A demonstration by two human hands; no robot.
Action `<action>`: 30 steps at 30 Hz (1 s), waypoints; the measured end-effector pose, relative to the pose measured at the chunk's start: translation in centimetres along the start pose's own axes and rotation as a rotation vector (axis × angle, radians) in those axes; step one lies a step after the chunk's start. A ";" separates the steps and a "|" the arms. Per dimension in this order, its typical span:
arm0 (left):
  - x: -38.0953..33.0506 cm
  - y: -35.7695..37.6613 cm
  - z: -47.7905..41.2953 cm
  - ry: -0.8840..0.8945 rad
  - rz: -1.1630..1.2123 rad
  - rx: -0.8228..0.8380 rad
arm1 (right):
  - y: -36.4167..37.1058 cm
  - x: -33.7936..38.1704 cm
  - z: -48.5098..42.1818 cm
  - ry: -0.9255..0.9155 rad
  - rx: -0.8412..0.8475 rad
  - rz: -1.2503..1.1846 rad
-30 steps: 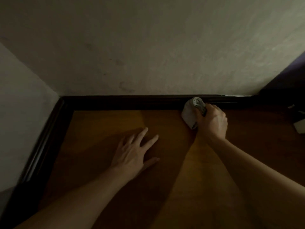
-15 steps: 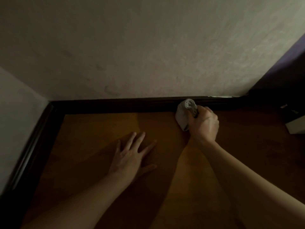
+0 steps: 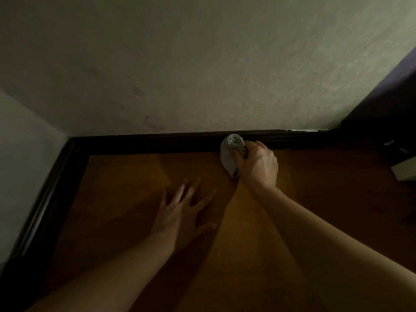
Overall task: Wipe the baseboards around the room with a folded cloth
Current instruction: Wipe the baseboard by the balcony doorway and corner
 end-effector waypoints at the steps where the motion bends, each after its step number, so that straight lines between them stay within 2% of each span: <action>1: 0.0 0.0 0.0 0.002 0.003 0.000 | -0.1 0.0 -0.2 -0.016 0.002 0.014; 4: 0.1 0.0 -0.1 0.000 -0.012 -0.011 | -1.6 -2.0 -0.5 0.007 -0.031 0.035; 12: -0.1 -0.1 0.1 -0.004 -0.012 -0.008 | -6.9 -10.2 -0.8 0.221 -0.164 0.038; 19: -0.2 -0.1 0.0 0.005 -0.026 -0.004 | -5.3 -7.2 -1.0 0.111 -0.090 0.084; 24: -0.2 -0.3 0.1 -0.002 -0.010 -0.002 | -6.2 -9.3 -0.5 0.225 -0.146 0.027; 30: -0.1 -0.3 0.1 0.001 -0.008 -0.004 | -4.0 -6.0 -0.3 0.146 -0.126 0.037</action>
Point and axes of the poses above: each hand's wrist, its own z-axis away from the middle knuckle, its own y-axis out of the palm, x = y × z, the point moved 10 cm from there along -z, towards the middle knuckle, and after that the axes turned 1 degree about y, right-handed, at the moved point
